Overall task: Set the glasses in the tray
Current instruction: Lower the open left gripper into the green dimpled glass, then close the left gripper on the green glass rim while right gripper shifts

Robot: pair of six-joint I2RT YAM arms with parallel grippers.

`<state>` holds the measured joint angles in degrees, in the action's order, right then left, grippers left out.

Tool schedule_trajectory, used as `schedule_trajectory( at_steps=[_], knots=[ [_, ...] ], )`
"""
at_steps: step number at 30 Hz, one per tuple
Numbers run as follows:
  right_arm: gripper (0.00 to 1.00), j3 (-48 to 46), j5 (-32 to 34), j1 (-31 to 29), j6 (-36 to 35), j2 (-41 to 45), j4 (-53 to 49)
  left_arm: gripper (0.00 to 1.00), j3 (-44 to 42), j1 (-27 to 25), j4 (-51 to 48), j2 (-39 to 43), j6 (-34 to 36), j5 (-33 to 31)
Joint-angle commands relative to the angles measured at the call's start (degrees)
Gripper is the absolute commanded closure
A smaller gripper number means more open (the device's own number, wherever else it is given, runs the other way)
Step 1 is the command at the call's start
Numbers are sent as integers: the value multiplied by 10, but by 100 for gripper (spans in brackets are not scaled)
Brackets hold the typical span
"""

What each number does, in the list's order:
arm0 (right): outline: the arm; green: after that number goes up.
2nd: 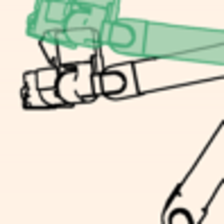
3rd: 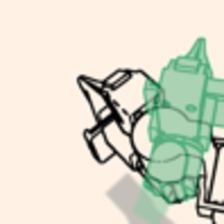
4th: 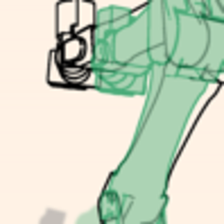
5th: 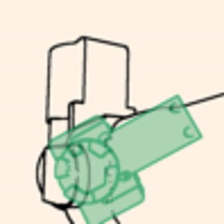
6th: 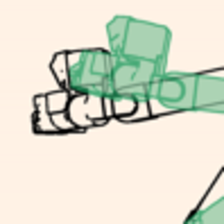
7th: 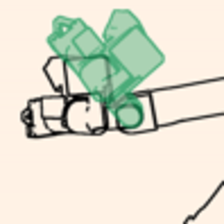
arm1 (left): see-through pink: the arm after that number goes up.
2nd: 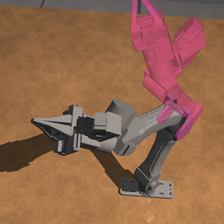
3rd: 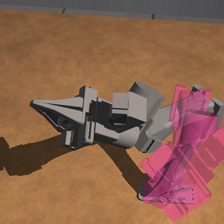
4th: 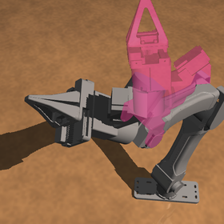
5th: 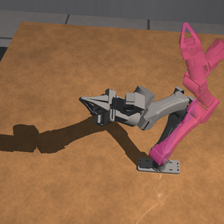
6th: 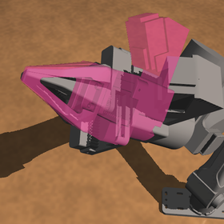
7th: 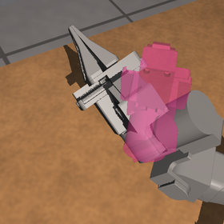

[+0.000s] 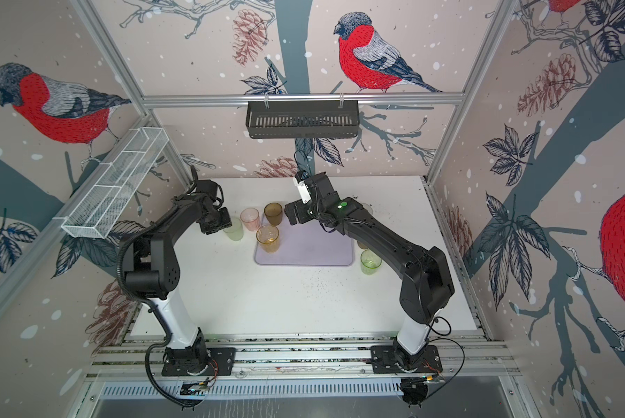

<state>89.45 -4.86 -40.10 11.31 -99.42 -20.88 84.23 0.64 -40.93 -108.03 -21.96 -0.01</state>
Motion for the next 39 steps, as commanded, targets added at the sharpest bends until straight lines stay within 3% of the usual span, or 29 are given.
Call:
schedule_trajectory(
  at_steps=[1,39],
  knots=[
    [0,2,-4,-3,-9,-1,13,48,-2,2,-1,-3,8,-1],
    [0,8,2,-15,-22,-8,3,76,-20,2,1,4,13,-1]
  ],
)
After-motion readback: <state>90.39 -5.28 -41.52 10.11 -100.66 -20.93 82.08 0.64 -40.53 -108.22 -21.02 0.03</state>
